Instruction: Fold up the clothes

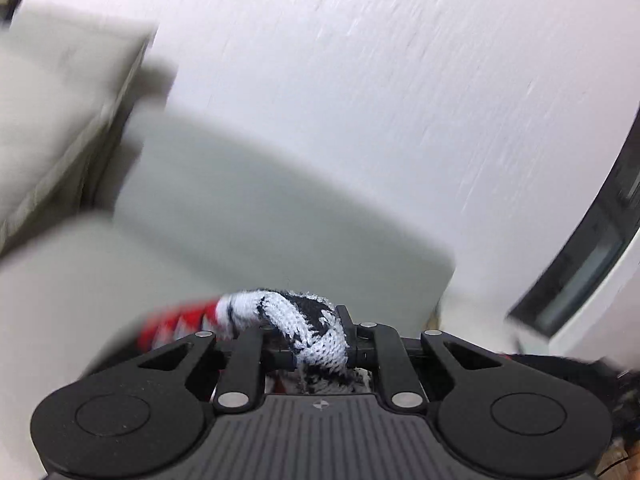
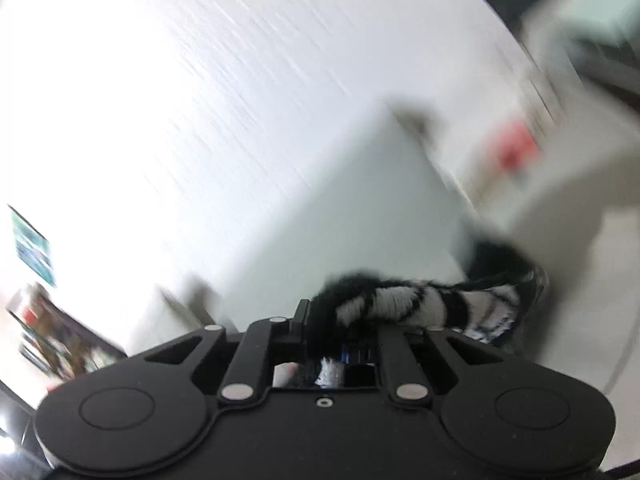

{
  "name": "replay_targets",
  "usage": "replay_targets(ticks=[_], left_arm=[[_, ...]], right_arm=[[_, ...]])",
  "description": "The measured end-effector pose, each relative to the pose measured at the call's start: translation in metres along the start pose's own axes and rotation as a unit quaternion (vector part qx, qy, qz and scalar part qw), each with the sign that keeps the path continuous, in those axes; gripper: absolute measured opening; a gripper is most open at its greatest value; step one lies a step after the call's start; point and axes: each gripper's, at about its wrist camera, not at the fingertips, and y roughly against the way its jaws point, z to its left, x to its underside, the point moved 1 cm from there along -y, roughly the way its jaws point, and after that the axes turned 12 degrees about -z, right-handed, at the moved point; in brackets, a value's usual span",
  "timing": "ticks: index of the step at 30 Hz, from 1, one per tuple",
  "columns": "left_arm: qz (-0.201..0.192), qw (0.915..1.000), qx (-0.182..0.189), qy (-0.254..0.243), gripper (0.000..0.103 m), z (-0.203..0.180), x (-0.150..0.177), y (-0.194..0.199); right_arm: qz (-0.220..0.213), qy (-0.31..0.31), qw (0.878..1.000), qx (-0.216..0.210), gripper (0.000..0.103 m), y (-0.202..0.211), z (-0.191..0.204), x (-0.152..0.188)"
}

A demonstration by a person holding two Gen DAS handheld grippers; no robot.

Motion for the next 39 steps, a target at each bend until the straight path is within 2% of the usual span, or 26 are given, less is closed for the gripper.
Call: replay_targets(ticks=[2, 4, 6, 8, 12, 14, 17, 19, 21, 25, 29, 31, 34, 37, 39], left_arm=[[-0.064, 0.9974, 0.031, -0.007, 0.015, -0.018, -0.040, 0.037], [-0.109, 0.9932, 0.040, -0.001, 0.015, -0.024, -0.065, 0.072], [-0.118, 0.9916, 0.046, 0.023, 0.015, -0.020, -0.085, 0.099], [-0.134, 0.9891, 0.055, 0.030, 0.015, -0.024, -0.100, 0.126], [-0.192, 0.9797, 0.052, -0.018, 0.015, -0.053, -0.115, 0.180], [-0.202, 0.9776, 0.053, -0.024, 0.015, -0.057, -0.122, 0.192], [-0.203, 0.9782, 0.043, -0.013, 0.015, -0.052, -0.128, 0.184], [-0.203, 0.9786, 0.036, -0.006, 0.016, -0.049, -0.132, 0.176], [-0.189, 0.9818, 0.022, 0.001, 0.016, -0.042, -0.134, 0.150], [-0.130, 0.9909, -0.034, -0.001, 0.015, -0.035, -0.116, 0.084], [-0.074, 0.9937, -0.084, -0.002, 0.015, -0.007, -0.095, 0.014], [-0.088, 0.9934, -0.074, 0.001, 0.015, -0.007, -0.103, 0.006], [-0.136, 0.9899, -0.038, -0.012, 0.015, -0.016, -0.119, 0.024], [-0.148, 0.9883, -0.018, -0.029, 0.015, -0.016, -0.107, 0.037], [-0.144, 0.9886, -0.013, -0.043, 0.016, -0.013, -0.087, 0.042]], right_arm=[[-0.066, 0.022, 0.997, -0.037, 0.013, 0.026, 0.049, -0.038], [-0.148, 0.039, 0.985, -0.084, 0.013, 0.074, 0.082, -0.063], [-0.202, 0.059, 0.973, -0.091, 0.013, 0.111, 0.099, -0.071], [-0.211, 0.058, 0.972, -0.090, 0.013, 0.136, 0.108, -0.073], [-0.190, 0.037, 0.977, -0.091, 0.013, 0.161, 0.112, -0.071], [-0.190, 0.043, 0.976, -0.096, 0.013, 0.169, 0.117, -0.068], [-0.178, 0.059, 0.977, -0.102, 0.013, 0.170, 0.130, -0.065], [-0.172, 0.076, 0.977, -0.099, 0.013, 0.157, 0.140, -0.062], [-0.154, 0.086, 0.981, -0.080, 0.013, 0.133, 0.138, -0.060], [-0.108, 0.104, 0.988, -0.033, 0.013, 0.075, 0.124, -0.054], [-0.055, 0.107, 0.993, 0.012, 0.013, -0.008, 0.094, -0.039], [-0.058, 0.115, 0.992, 0.013, 0.013, -0.027, 0.098, -0.040], [-0.101, 0.147, 0.984, -0.015, 0.013, -0.017, 0.119, -0.049], [-0.127, 0.189, 0.973, -0.018, 0.013, 0.008, 0.123, -0.041], [-0.112, 0.207, 0.972, 0.000, 0.013, 0.018, 0.107, -0.022]])
